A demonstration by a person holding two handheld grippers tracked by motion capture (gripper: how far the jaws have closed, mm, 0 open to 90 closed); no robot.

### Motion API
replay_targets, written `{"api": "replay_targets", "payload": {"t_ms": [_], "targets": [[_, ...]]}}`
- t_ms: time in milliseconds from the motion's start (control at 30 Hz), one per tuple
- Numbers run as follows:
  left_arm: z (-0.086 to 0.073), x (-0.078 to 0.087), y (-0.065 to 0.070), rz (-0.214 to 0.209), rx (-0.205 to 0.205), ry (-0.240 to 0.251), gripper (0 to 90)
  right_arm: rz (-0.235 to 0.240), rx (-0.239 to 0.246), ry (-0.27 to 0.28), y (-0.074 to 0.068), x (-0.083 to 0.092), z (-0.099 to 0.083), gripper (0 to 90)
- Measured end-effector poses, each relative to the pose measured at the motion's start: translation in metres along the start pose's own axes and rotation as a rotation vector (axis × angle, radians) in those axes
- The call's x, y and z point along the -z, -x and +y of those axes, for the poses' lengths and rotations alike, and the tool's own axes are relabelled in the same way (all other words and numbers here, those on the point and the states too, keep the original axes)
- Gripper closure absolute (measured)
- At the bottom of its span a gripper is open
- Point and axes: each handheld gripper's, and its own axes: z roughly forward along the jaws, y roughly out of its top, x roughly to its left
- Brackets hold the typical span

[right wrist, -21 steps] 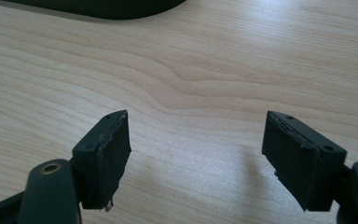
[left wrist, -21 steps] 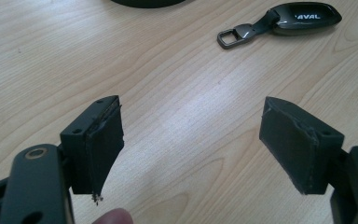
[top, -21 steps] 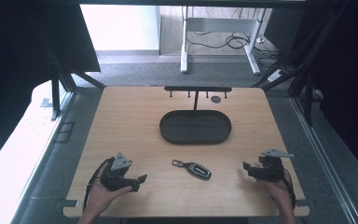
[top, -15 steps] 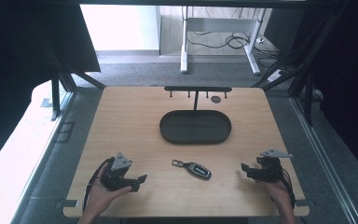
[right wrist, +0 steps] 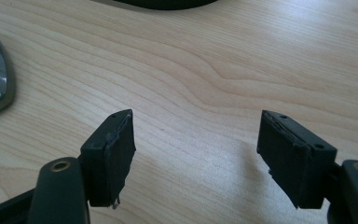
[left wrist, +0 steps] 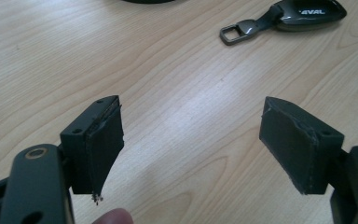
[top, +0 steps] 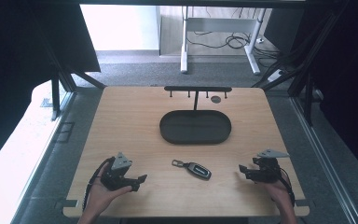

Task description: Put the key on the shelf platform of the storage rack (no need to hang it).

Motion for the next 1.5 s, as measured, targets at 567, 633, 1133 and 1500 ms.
{"api": "replay_targets", "payload": {"t_ms": [567, 633, 1133, 1500], "targets": [[0.003, 0.006, 0.003, -0.004, -0.006, 0.017, 22.3, 0.052, 0.201, -0.077, -0.030, 0.026, 0.037, 30.4], [0.003, 0.005, 0.003, -0.003, -0.002, 0.017, 22.3, 0.064, 0.219, -0.098, -0.035, 0.026, 0.044, 30.1], [0.003, 0.008, 0.001, -0.003, 0.007, 0.024, 22.4, 0.057, 0.281, -0.218, -0.061, 0.018, 0.076, 31.9], [0.002, 0.002, 0.004, -0.013, 0.011, 0.011, 22.3, 0.092, 0.334, -0.253, -0.088, 0.012, 0.092, 33.9]]}}
